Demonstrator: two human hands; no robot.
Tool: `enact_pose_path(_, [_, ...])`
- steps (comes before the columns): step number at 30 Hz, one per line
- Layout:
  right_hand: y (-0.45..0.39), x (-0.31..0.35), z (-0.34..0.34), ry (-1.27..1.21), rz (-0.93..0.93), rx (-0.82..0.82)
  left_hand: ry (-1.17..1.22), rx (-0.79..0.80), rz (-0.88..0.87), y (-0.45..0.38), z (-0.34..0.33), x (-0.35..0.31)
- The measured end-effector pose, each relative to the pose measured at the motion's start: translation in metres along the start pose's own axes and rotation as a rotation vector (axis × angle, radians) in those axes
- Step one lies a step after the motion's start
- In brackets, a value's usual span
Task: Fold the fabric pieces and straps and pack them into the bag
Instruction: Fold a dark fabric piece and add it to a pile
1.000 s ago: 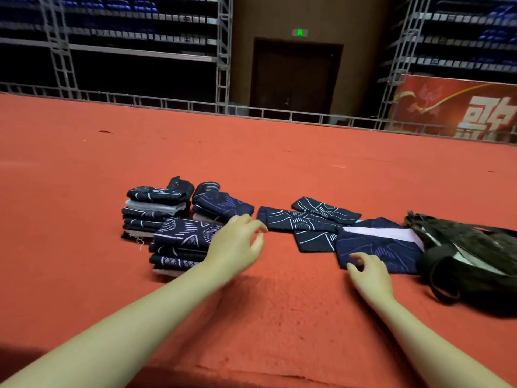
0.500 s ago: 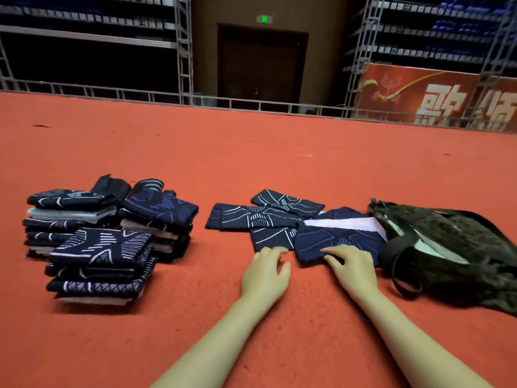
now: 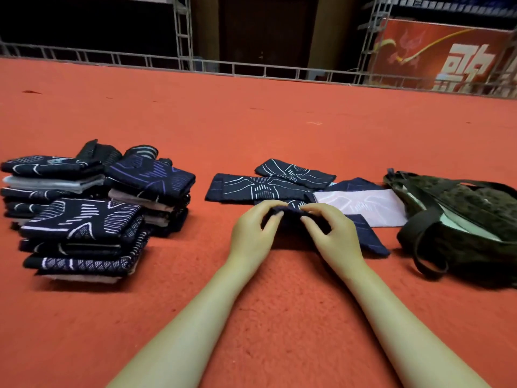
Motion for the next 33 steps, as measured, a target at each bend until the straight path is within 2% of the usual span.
enact_pose_path(3, [0.004,-0.003,0.001,0.071,0.014,0.107,0.05,-0.041,0.033,-0.004,0.008,0.002])
enact_pose_path(7, [0.003,-0.019,0.017,0.109,-0.084,0.191,0.124,-0.124,0.066,-0.011,0.026,0.004])
enact_pose_path(13, [0.009,-0.057,0.034,0.153,-0.388,0.256,0.178,-0.226,0.16,-0.016,0.052,0.022])
enact_pose_path(15, [0.01,-0.061,0.038,0.017,-0.443,0.187,0.189,-0.227,0.182,-0.016,0.054,0.027])
enact_pose_path(19, [0.009,-0.05,0.053,-0.532,-0.495,-0.106,0.221,-0.244,0.228,-0.017,0.061,0.03])
enact_pose_path(21, [0.011,-0.048,0.058,-0.714,-0.546,-0.212,0.216,-0.22,0.267,-0.017,0.059,0.033])
enact_pose_path(25, [0.015,-0.056,0.059,-0.698,-0.607,-0.227,0.244,-0.138,0.379,-0.012,0.041,0.048])
enact_pose_path(28, [0.02,-0.069,0.056,-0.648,-0.658,-0.241,0.154,-0.107,0.392,-0.009,0.035,0.056])
enact_pose_path(33, [0.015,-0.074,0.061,-0.377,-0.585,-0.237,-0.022,-0.064,0.36,-0.007,0.028,0.063])
Point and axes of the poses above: each hand's wrist, its own y-axis away from the middle knuckle, its own z-axis out of the back of the hand, x = y × z, the point moved 10 cm from there along -y, towards the middle knuckle, and after that the axes turned 15 degrees about -y, right-handed, at the moved point
